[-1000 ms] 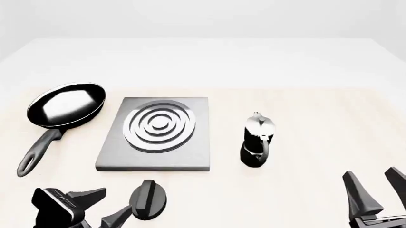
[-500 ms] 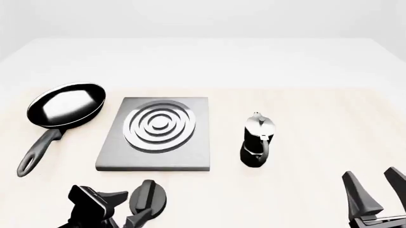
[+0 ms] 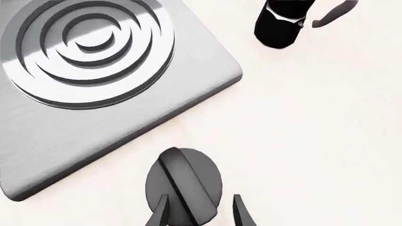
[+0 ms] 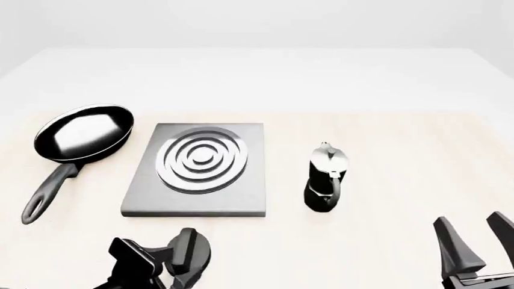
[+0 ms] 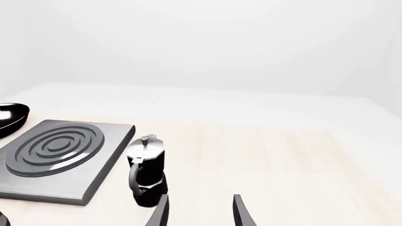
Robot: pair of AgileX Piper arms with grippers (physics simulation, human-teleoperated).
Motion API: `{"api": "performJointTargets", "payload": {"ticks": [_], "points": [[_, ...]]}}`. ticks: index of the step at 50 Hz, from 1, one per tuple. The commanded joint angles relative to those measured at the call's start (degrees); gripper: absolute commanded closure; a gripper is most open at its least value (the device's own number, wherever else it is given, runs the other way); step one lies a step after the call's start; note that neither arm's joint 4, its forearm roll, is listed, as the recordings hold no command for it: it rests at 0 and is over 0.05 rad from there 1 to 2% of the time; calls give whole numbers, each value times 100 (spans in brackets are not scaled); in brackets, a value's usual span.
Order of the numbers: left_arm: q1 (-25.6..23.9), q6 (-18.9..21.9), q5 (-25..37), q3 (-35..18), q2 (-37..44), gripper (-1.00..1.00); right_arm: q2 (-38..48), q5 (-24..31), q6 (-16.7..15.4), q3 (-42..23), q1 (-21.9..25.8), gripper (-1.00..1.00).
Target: Turn on the stove and put the frying pan on it.
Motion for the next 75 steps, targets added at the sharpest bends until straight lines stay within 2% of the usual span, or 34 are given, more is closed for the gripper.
{"api": "performJointTargets", "payload": {"ticks": [1, 13, 14, 16, 24, 35, 36, 40, 43, 45, 46, 49, 58, 61, 62, 68, 71, 72, 75], "points": [[-84, -38, -155, 1, 167, -100, 0, -9, 6, 0, 1, -100], [-621, -176, 635, 1, -720, -100, -2, -23, 7, -3, -33, -100], [-888, -187, 1049, 0, -1208, -100, -2, -30, 19, -1, -35, -100], [-981, -215, 1335, -1, -1535, -100, -2, -37, 26, -2, -37, -100], [-1213, -178, 2003, -6, -2339, -100, -3, -50, 38, -5, -41, -100], [-1390, -143, 2317, -86, -2654, -100, -3, -47, 50, -22, -57, -100], [-1395, -156, 2555, -124, -2885, -100, -3, -54, 52, -19, -55, -100], [-1344, -119, 2849, -139, -3217, -100, -3, -66, 59, -17, -58, -100], [-1285, -89, 3517, -231, -3907, -100, -3, -69, 57, -19, -48, -100], [-1180, 10, 4144, -350, -4551, -100, -3, -81, 74, -21, -41, -100], [-902, 224, 5694, -867, -5893, -100, -3, -78, 80, -54, -22, -100], [-718, 328, 6595, -1279, -6571, -100, -4, -44, 84, -121, -16, -100], [-391, 522, 7835, -2029, -7308, -100, -2, -44, 103, -183, 41, -100], [-277, 594, 8007, -2182, -7403, -100, -2, -29, 91, -203, 59, -100], [184, 816, 8465, -2570, -7546, -100, -3, 2, 75, -267, 77, -100], [670, 971, 8747, -2765, -7647, -100, -3, 3, 65, -269, 83, -100], [1018, 1090, 8929, -2890, -7696, -100, -3, 0, 54, -259, 116, -100], [1363, 1218, 9070, -2980, -7716, -100, -2, 5, 41, -268, 155, -100], [1616, 1311, 9126, -2997, -7697, -100, -2, 23, 19, -291, 193, -100]]}}
